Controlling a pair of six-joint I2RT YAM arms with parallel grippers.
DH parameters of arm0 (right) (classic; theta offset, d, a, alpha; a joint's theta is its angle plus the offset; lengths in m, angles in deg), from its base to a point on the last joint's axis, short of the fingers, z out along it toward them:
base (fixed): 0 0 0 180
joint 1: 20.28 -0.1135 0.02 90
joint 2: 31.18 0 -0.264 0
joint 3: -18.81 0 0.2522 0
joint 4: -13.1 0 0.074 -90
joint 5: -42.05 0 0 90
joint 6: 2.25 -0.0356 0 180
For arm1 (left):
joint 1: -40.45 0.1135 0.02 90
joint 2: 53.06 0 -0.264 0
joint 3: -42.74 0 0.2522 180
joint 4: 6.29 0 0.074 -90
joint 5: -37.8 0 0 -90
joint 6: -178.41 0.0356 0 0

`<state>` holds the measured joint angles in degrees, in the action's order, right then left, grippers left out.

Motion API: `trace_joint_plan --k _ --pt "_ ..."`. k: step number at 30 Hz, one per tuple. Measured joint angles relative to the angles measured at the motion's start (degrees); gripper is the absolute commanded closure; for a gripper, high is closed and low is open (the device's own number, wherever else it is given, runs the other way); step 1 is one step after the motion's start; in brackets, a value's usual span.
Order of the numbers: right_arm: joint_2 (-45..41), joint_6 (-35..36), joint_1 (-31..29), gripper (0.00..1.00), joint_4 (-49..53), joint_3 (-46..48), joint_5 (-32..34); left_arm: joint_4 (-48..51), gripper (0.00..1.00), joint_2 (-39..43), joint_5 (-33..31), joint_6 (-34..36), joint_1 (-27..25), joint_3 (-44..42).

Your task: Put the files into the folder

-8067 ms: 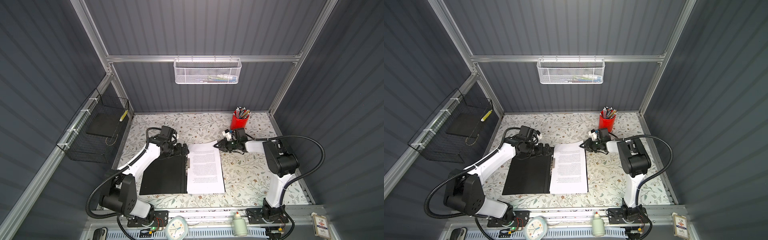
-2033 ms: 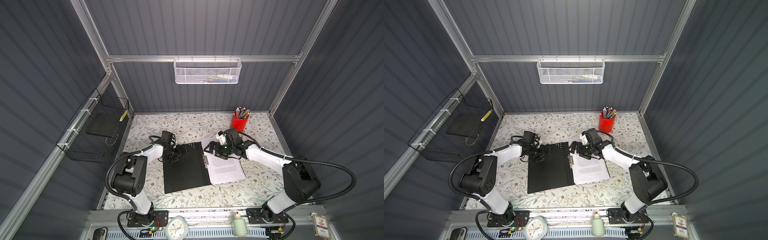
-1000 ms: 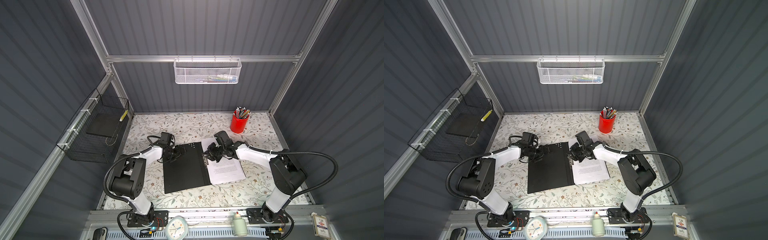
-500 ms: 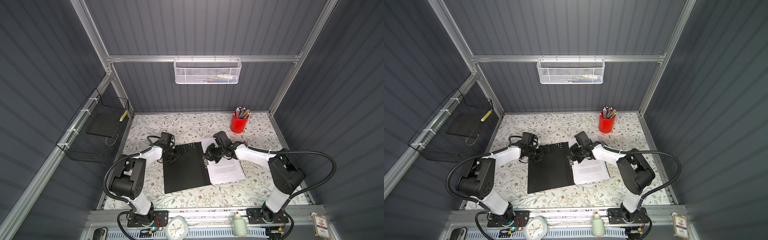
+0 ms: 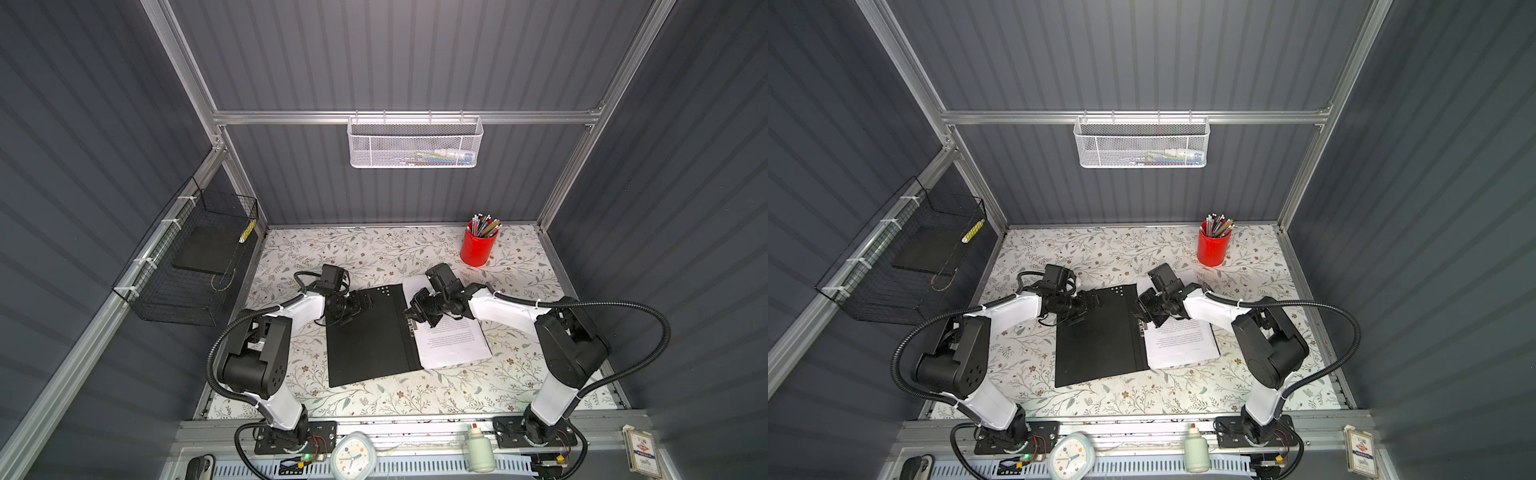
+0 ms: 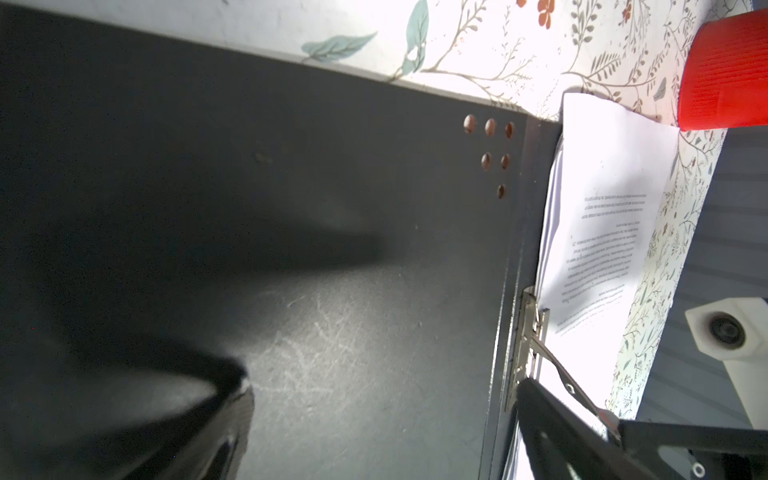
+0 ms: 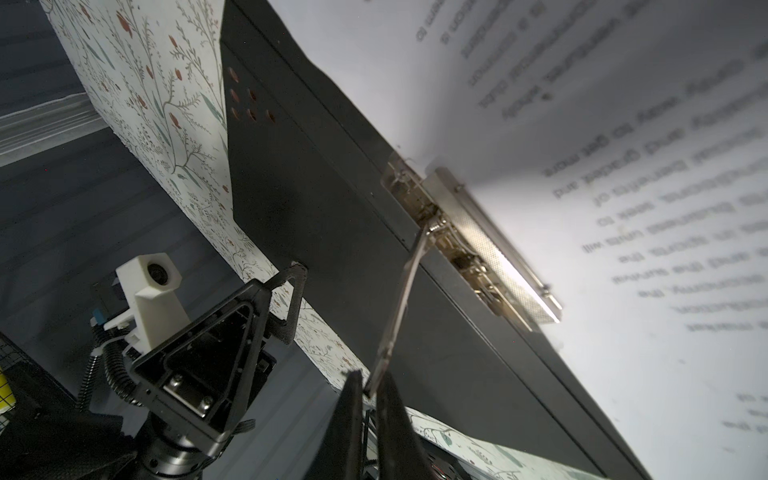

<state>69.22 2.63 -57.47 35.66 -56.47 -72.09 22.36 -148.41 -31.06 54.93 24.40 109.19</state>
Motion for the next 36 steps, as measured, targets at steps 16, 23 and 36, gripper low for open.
trace_joint_plan --k 16,23,36 --pt "-3.21 -1.77 -0.04 1.00 -6.62 7.93 -0.92 0.11 0.00 0.00 -2.64 -1.18 -0.04 0.11" --pt "-5.42 -2.10 -0.04 1.00 -13.73 14.60 -0.76 1.11 0.00 -0.44 -4.96 -1.73 -0.04 0.94" --pt "-6.51 -1.84 -0.28 1.00 -26.49 24.24 -0.02 1.57 0.00 -0.57 -6.91 -1.70 0.04 1.18"
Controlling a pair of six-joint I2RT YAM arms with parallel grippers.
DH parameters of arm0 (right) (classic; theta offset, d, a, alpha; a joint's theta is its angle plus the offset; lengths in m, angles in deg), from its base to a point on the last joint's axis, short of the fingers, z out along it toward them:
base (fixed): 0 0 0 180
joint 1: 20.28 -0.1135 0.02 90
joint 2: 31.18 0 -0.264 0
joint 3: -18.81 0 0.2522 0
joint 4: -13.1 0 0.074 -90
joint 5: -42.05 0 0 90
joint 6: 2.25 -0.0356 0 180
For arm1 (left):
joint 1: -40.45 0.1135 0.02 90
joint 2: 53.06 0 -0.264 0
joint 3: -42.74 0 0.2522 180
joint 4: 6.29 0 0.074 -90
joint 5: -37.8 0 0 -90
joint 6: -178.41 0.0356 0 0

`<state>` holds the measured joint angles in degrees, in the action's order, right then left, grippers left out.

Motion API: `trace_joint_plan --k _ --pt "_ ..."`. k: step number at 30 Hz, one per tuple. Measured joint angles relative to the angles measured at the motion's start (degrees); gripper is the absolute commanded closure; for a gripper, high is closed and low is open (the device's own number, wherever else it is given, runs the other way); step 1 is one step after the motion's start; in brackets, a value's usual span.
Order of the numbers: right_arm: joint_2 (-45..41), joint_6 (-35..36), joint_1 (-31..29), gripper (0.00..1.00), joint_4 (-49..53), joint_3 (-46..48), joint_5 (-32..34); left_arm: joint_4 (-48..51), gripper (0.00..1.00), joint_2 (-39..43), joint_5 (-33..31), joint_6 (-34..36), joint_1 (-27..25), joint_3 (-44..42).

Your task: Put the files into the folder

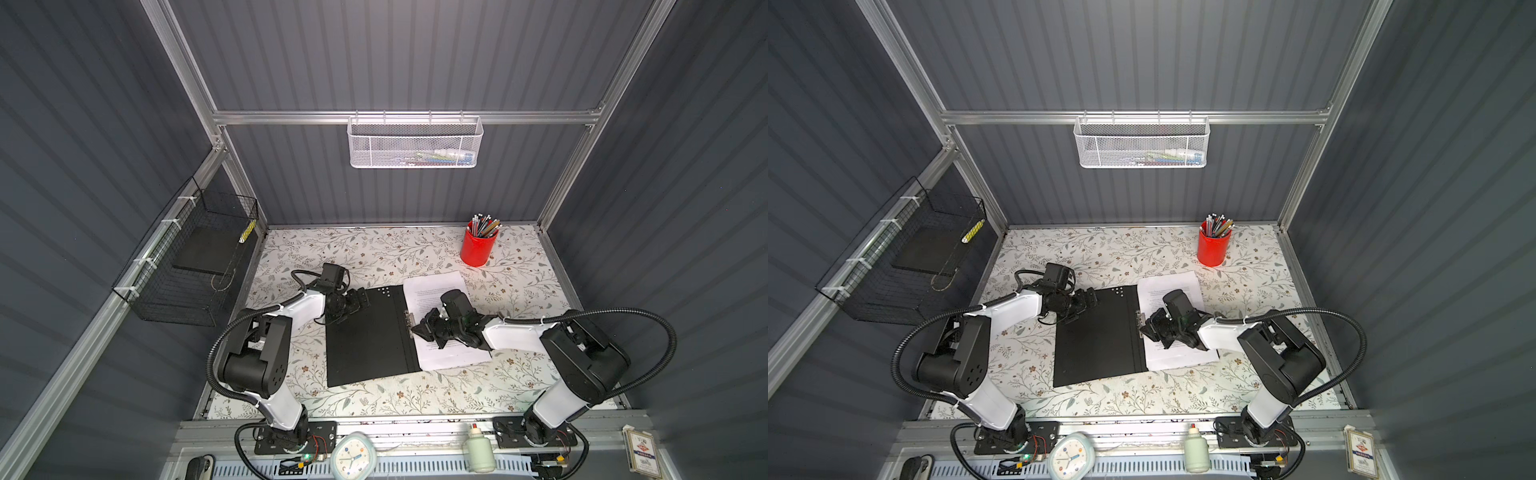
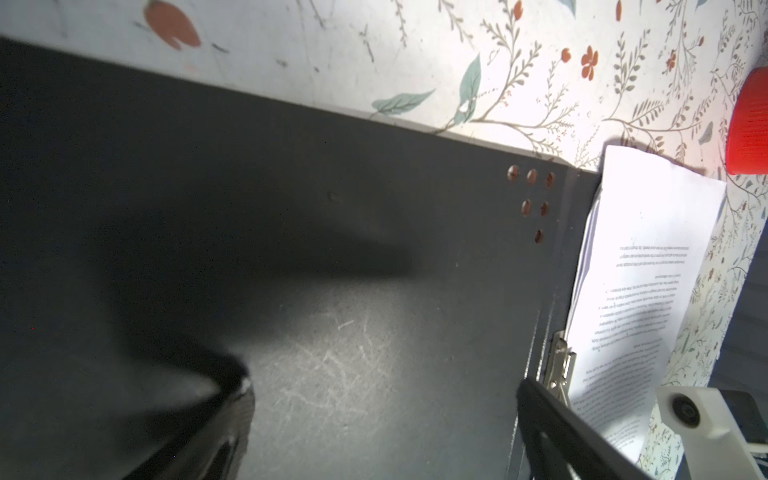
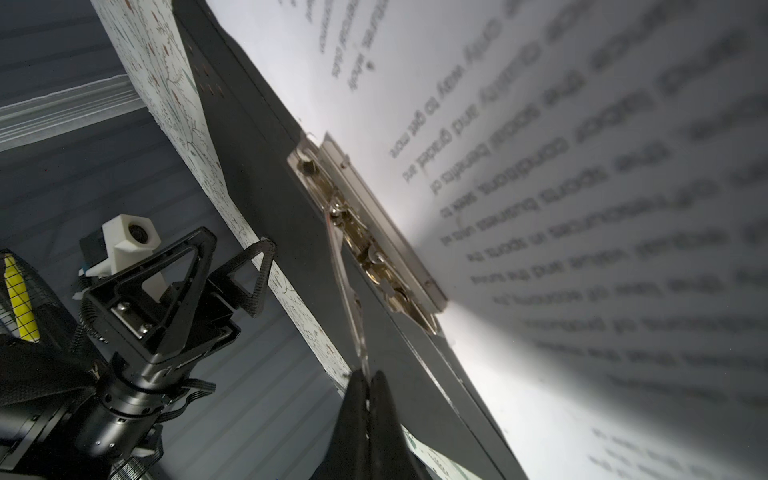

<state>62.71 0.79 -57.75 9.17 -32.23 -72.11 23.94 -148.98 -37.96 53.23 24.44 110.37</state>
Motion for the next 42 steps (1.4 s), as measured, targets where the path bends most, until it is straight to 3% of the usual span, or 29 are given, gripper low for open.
trace_joint_plan --k 38,42 --pt "9.44 5.60 -0.50 1.00 -17.38 3.50 1.11 -0.44 0.00 0.02 -3.87 0.31 2.36 -0.26" --pt "9.88 6.95 -0.39 0.93 -17.94 2.89 0.17 -0.76 0.00 0.02 -4.20 0.31 2.56 -0.35"
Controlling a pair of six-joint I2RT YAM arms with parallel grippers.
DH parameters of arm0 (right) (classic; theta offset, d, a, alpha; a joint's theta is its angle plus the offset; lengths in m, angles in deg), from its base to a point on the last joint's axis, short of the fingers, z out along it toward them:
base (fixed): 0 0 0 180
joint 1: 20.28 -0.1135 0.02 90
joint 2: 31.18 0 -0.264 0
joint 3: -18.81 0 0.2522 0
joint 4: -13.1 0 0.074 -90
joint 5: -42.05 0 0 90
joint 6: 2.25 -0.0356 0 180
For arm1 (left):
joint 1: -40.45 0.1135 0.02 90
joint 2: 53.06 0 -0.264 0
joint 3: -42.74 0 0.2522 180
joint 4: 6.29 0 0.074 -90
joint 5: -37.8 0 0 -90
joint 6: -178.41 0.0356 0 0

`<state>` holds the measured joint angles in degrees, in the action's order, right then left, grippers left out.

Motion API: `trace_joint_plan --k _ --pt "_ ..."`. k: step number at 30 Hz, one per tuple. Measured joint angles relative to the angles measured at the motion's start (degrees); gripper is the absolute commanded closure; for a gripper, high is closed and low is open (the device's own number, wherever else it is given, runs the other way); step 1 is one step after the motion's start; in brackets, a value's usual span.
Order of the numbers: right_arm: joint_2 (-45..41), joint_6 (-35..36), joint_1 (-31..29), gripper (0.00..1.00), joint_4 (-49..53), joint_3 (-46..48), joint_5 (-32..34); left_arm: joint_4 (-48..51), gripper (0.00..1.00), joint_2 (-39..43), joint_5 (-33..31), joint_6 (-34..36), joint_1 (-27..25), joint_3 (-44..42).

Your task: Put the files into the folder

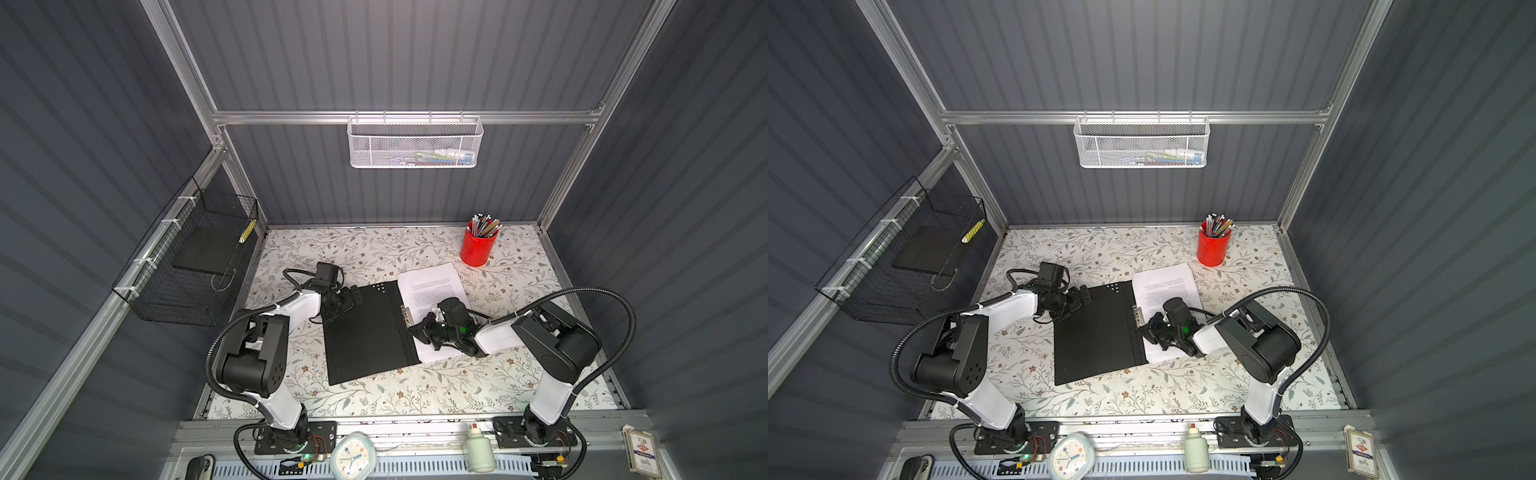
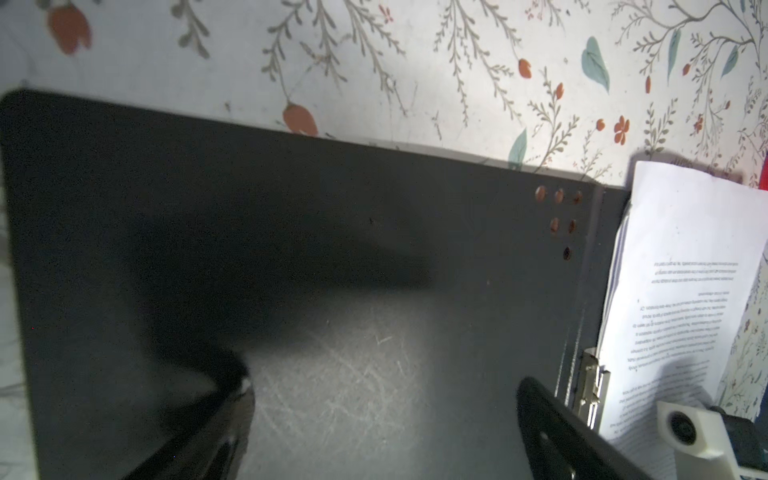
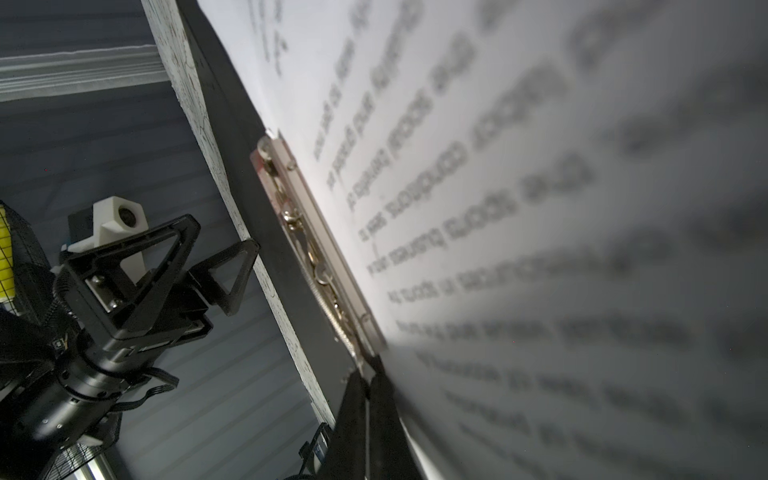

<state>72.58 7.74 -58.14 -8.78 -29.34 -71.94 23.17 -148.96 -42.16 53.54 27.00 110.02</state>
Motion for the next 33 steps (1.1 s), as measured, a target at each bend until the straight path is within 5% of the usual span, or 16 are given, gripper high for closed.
trace_joint_plan --k 13,26,31,33 --pt "-0.98 3.02 0.00 0.78 4.85 -2.10 -1.62 0.09 0.00 0.00 0.00 0.17 0.00 0.07" --pt "-15.02 16.09 1.18 0.26 20.74 -7.76 -2.69 10.84 0.00 0.44 2.38 4.52 0.00 6.29" --pt "-20.85 25.90 9.81 0.01 29.66 -10.14 -2.38 15.23 0.00 12.66 -1.03 5.31 0.00 4.44" --pt "-21.51 30.16 14.62 0.01 34.10 -10.58 -1.31 16.11 0.00 18.51 -2.75 5.35 0.04 1.81"
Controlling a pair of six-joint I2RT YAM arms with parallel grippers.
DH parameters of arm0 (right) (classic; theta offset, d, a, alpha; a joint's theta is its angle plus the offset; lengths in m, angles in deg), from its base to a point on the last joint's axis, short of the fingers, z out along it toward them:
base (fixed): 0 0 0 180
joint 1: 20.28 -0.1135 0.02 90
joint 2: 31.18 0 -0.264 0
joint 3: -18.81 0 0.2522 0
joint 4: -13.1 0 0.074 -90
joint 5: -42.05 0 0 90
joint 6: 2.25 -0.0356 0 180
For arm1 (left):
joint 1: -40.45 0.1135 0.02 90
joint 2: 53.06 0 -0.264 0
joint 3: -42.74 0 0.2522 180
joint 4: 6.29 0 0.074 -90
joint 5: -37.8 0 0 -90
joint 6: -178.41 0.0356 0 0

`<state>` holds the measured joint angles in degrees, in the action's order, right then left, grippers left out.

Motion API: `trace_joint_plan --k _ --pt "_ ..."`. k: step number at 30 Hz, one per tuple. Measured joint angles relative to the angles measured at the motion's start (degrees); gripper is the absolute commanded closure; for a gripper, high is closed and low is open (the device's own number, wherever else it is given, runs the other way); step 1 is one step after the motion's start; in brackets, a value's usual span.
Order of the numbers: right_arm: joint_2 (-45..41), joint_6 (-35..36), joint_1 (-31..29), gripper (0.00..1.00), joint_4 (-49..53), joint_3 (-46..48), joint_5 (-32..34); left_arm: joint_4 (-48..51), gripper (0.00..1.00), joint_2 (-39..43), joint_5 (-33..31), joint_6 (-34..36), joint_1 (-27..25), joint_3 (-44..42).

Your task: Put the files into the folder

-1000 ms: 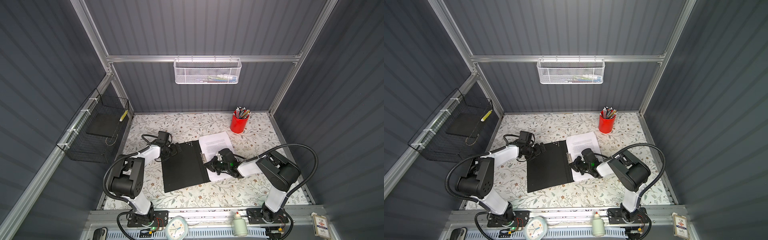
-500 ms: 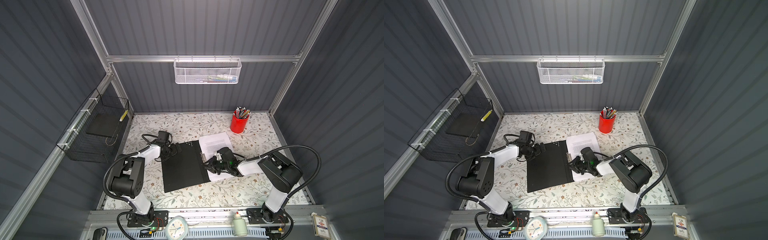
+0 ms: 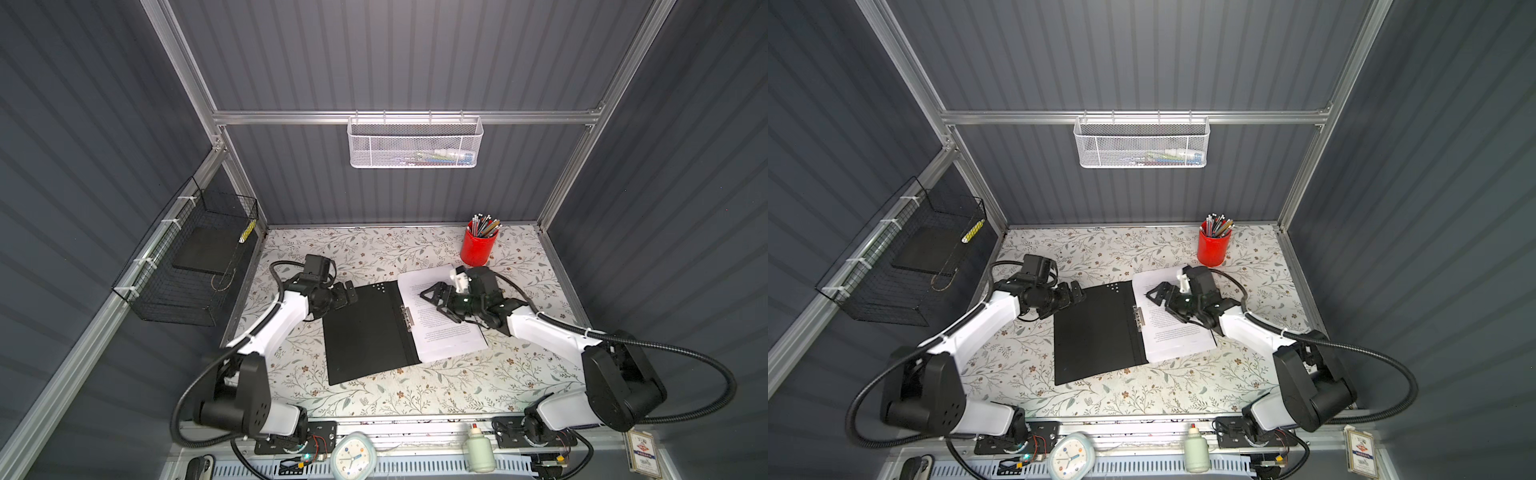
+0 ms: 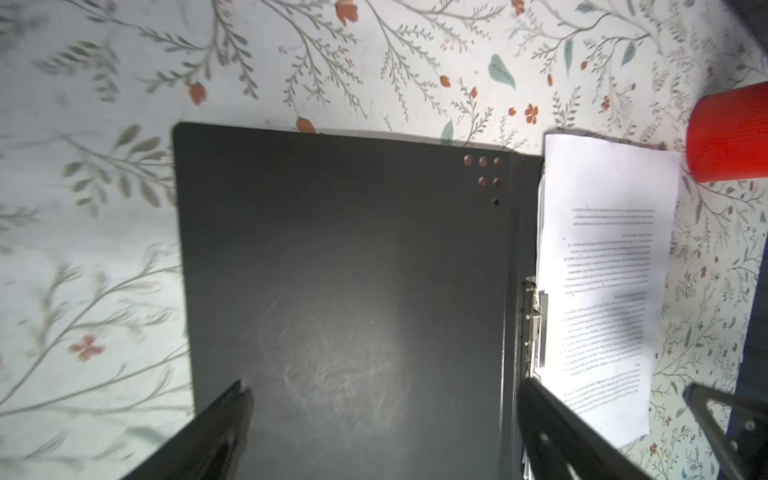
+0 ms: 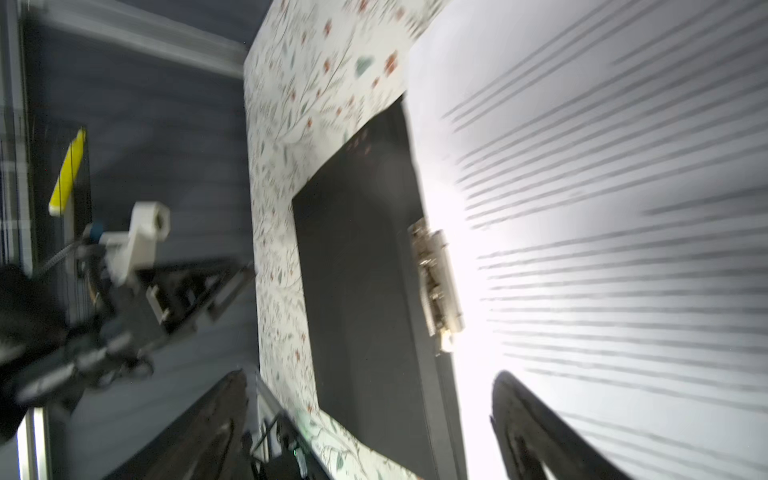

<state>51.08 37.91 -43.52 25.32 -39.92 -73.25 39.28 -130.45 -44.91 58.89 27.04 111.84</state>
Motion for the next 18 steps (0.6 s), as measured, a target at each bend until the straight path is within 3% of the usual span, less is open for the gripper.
trace_joint_plan --k 3,7,11,18 --pt "-0.13 5.62 5.95 0.01 5.79 -0.22 1.49 1.25 0.00 6.69 -1.49 -0.04 0.96 -5.86" --pt "0.55 10.40 11.04 0.01 9.94 -0.17 1.51 1.68 0.00 9.51 -0.63 -0.20 5.25 -14.38" --pt "2.21 12.63 14.05 0.01 10.10 0.48 1.42 1.05 0.00 9.99 -0.15 -1.40 6.99 -18.67" --pt "6.40 14.08 16.98 0.01 8.79 2.60 -0.13 -8.48 0.00 6.19 3.52 -2.60 7.04 -22.23"
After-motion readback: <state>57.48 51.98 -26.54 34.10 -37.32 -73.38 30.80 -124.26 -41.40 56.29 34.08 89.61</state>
